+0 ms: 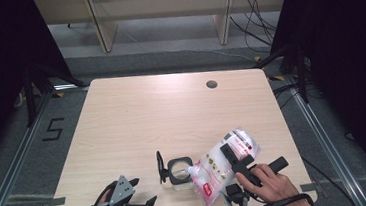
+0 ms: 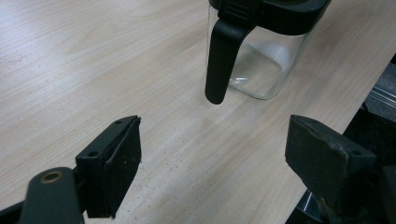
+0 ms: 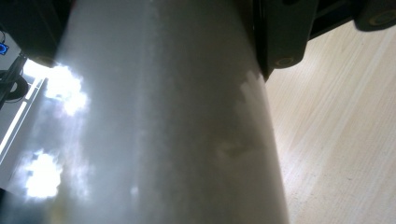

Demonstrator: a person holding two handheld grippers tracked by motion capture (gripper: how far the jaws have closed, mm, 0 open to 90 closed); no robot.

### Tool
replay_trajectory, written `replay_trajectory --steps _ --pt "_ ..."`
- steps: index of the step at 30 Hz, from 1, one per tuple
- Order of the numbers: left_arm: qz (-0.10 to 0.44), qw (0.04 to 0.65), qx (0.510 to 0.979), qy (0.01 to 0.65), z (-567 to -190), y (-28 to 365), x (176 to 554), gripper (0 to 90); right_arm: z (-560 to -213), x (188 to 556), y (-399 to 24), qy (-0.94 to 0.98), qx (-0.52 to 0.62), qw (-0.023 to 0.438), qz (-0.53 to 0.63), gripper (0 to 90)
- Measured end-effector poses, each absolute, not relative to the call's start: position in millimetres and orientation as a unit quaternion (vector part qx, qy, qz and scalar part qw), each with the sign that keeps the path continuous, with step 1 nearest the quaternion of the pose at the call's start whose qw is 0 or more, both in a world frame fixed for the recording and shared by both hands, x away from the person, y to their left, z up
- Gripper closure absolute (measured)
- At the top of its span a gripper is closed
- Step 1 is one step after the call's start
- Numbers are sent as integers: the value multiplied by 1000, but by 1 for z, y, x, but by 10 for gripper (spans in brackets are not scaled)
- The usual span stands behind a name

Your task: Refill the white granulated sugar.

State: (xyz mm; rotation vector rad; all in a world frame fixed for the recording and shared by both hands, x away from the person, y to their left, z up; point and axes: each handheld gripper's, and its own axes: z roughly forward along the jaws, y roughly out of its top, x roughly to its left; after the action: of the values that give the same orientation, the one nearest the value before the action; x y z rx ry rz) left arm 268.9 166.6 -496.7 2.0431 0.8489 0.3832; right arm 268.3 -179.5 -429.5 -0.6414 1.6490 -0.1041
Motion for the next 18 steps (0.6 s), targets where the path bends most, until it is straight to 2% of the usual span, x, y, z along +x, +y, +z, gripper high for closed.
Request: replay_trajectory --steps 3,13,18 --pt "156 432 822 336 -496 167 269 180 -433 267 -180 730 -254 633 -36 430" --pt "161 431 825 328 -496 168 270 180 -429 269 -178 722 -281 630 -47 431" --pt "155 443 812 346 -497 165 268 180 -426 271 -178 720 -287 630 -42 431"
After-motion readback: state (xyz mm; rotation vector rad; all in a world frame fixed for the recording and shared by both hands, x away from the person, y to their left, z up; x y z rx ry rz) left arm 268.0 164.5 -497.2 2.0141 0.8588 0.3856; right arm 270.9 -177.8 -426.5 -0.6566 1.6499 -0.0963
